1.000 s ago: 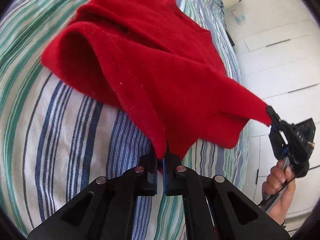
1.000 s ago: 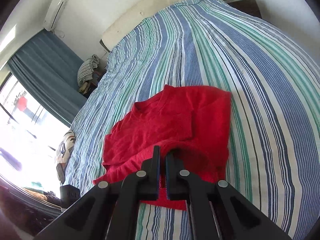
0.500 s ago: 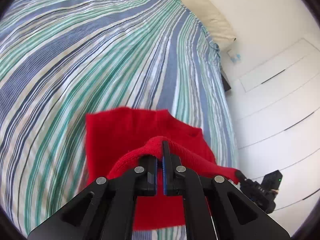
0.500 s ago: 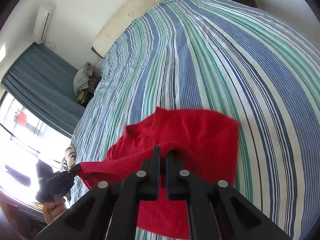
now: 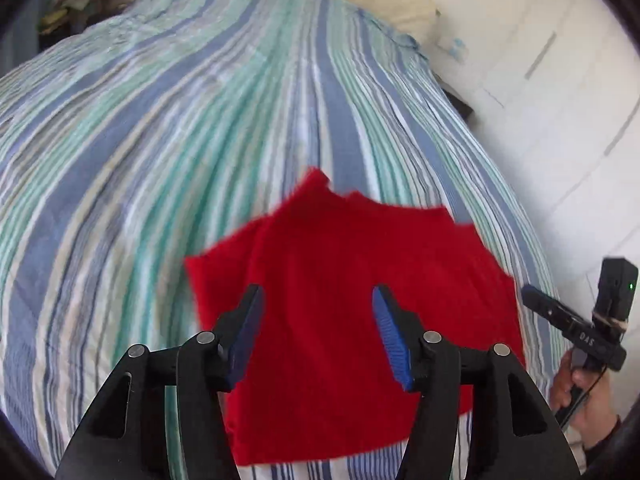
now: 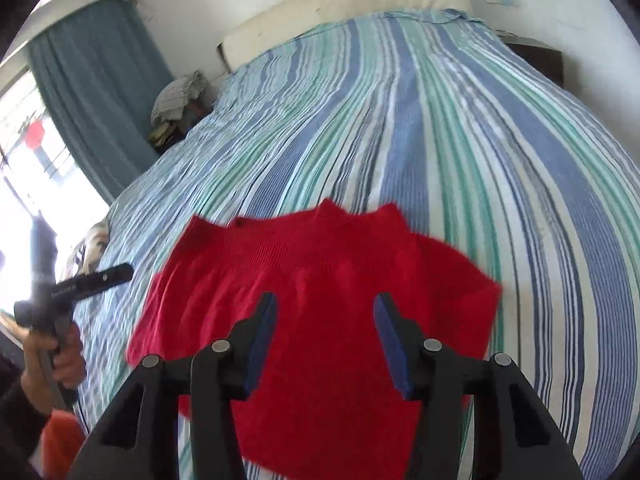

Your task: Fold small clothes

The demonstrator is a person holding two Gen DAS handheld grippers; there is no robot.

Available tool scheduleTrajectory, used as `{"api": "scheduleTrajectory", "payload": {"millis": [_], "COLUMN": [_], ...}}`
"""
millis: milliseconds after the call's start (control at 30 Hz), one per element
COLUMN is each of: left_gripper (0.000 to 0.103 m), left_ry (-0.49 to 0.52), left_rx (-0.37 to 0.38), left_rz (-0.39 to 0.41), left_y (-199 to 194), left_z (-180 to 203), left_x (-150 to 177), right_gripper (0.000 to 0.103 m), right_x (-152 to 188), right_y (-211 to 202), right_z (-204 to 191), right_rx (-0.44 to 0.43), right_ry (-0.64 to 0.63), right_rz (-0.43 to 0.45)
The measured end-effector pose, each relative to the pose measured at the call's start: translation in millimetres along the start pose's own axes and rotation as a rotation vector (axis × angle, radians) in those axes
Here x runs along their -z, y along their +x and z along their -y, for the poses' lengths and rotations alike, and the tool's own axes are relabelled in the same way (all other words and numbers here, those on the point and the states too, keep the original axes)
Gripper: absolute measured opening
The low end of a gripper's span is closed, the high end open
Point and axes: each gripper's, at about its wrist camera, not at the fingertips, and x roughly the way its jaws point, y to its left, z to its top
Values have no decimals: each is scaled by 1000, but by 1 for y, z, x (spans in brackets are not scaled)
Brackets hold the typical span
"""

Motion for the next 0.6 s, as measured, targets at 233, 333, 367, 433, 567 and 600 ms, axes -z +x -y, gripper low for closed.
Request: {"api": "scheduleTrajectory", "payload": {"millis": [233, 333, 367, 433, 567, 600], "left_gripper": [72, 71, 71, 79, 89, 89], "left_ry": [28, -21, -8, 38, 90, 96], "left_rx": [-243, -226, -227, -246, -292, -301], "left_rz": [-88, -62, -46, -15, 15, 7], "left_y": [21, -12, -24, -42, -63, -63], "left_z": [-29, -28, -22, -8, 21, 24], "left_x": [52, 58, 63, 75, 117, 127], "right_gripper": [39, 47, 47, 49, 62, 62], "right_x": [98, 96, 96, 98, 112, 119], "right_y": [-3, -19, -26, -41, -62, -66], "right_z": [30, 29, 28, 20, -1, -8], "right_rx": [135, 206, 183, 181, 177, 178], "right_ry": [-55, -6, 12, 16, 26, 28], "right_rz": [-154, -160, -139, -105, -57, -55]}}
